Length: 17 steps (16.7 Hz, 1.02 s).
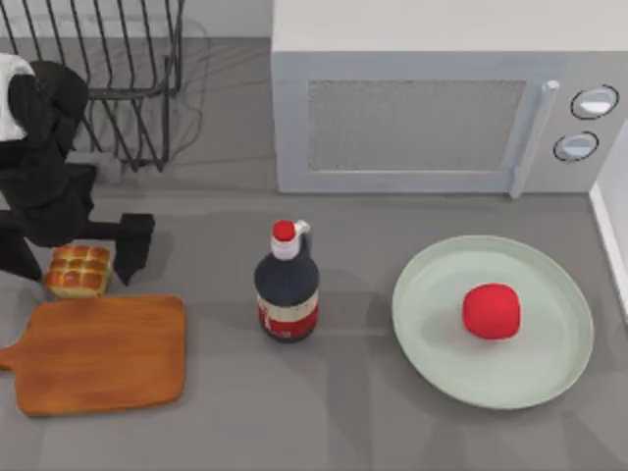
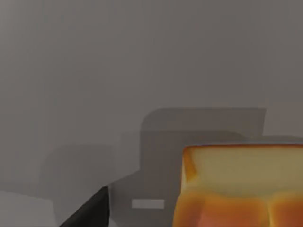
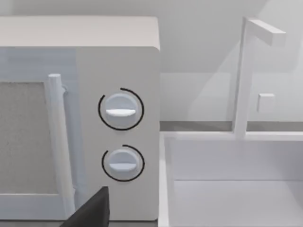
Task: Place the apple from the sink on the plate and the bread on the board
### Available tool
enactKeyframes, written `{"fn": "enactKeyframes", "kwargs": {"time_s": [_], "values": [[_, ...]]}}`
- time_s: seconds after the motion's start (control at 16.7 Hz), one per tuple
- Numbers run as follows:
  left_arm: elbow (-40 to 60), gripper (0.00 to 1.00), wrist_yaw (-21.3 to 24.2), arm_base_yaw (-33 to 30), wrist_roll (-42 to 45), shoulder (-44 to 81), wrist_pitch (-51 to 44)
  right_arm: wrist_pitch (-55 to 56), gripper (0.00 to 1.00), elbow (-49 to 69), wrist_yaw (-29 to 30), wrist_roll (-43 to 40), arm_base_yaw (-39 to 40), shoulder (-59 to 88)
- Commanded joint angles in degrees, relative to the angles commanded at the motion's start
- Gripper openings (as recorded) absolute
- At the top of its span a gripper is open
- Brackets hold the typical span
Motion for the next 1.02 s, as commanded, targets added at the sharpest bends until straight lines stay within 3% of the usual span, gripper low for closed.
{"fn": "enactKeyframes", "kwargs": {"time_s": [0.12,0.9,1.02], "values": [[0.0,1.0,0.0,0.0,0.0,0.0,0.0,0.0,1.0,0.0,0.0,0.0,0.0,0.0],[0.0,0.02,0.0,0.0,0.0,0.0,0.0,0.0,1.0,0.0,0.0,0.0,0.0,0.0],[0.0,0.0,0.0,0.0,0.0,0.0,0.0,0.0,1.0,0.0,0.0,0.0,0.0,0.0]]}}
